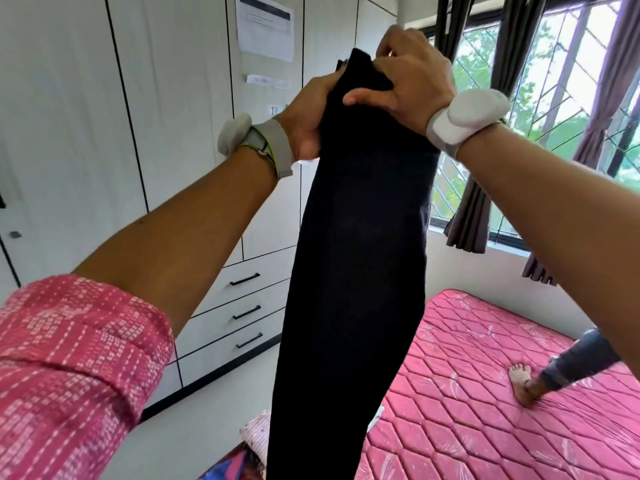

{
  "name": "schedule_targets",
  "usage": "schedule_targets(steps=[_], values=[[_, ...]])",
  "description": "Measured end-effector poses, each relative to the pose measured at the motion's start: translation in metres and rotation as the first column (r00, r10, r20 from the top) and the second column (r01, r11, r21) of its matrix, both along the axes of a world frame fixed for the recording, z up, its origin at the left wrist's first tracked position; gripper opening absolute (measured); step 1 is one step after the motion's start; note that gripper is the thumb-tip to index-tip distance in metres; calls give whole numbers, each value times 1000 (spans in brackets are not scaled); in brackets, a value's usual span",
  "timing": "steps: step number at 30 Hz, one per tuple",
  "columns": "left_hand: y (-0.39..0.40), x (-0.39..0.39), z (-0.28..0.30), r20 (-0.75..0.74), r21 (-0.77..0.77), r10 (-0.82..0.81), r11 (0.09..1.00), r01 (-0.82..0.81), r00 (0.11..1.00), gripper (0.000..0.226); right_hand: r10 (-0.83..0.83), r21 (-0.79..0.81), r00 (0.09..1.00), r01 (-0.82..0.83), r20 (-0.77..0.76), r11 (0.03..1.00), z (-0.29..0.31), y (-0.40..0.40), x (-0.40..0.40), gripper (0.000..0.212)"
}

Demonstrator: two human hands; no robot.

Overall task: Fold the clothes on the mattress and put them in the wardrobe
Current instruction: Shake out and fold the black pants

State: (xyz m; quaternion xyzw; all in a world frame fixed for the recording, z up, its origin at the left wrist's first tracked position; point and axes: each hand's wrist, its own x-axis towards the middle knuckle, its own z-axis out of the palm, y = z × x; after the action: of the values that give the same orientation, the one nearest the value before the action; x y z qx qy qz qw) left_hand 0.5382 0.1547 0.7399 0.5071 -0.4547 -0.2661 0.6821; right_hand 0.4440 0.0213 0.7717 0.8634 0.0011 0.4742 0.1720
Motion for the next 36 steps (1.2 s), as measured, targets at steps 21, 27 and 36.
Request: schedule_targets(steps=[21,27,36], values=[[33,4,-140,20,-264,439,869,-419,898,29,166,85,985,-162,-44,983,17,55,18,69],[23,-12,-89,-99,-380,357,849,-367,929,21,25,-45,998,-28,-52,999,6,51,8,69],[13,-34,-82,-59,-347,405,849,-399,912,28,-68,-764,991,-47,-119,643,-21,51,17,50]])
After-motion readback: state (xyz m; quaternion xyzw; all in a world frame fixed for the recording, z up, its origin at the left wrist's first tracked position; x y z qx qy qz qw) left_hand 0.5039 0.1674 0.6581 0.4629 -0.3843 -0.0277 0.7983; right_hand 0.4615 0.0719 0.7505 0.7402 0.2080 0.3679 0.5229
